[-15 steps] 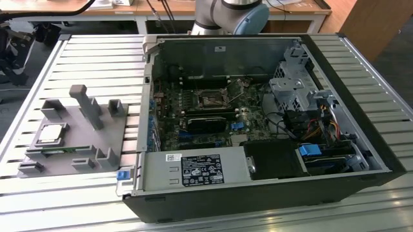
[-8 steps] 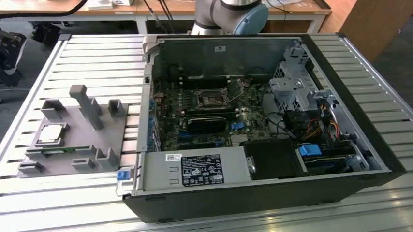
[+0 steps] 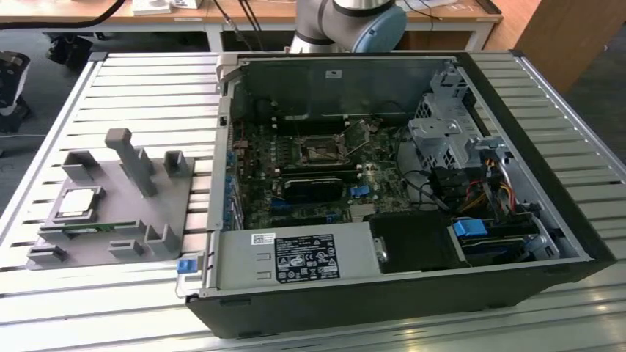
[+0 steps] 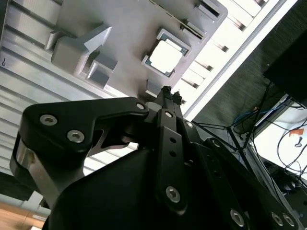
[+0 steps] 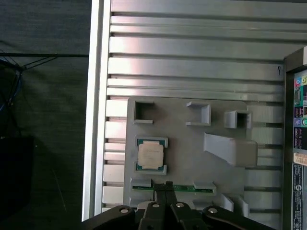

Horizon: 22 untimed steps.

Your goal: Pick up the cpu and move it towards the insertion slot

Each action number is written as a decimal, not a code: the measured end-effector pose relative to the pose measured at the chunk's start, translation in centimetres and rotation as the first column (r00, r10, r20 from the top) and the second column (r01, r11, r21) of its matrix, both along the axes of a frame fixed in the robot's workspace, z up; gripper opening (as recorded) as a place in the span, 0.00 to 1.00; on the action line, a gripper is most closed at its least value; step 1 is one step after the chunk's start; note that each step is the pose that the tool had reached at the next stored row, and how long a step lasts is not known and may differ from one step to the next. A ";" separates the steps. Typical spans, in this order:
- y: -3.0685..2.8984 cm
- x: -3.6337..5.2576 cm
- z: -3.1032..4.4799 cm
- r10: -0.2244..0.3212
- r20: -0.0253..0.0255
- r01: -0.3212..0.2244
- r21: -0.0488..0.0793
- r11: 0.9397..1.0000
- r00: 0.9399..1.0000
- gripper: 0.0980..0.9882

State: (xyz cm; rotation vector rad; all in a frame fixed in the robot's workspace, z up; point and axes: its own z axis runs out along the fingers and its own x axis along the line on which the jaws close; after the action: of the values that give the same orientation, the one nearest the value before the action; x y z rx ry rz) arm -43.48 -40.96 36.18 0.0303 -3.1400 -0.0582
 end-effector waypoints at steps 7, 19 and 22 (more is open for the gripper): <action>-0.01 -0.03 -0.49 0.000 0.000 0.000 0.000 1.000 1.000 0.29; -0.01 -0.03 -1.43 0.000 0.000 0.000 0.000 1.000 1.000 0.81; -0.02 -0.03 -1.60 0.000 0.000 0.000 0.000 1.000 1.000 0.81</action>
State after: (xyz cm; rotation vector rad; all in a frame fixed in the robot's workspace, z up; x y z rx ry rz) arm -43.51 -40.98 34.58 0.0300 -3.1396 -0.0575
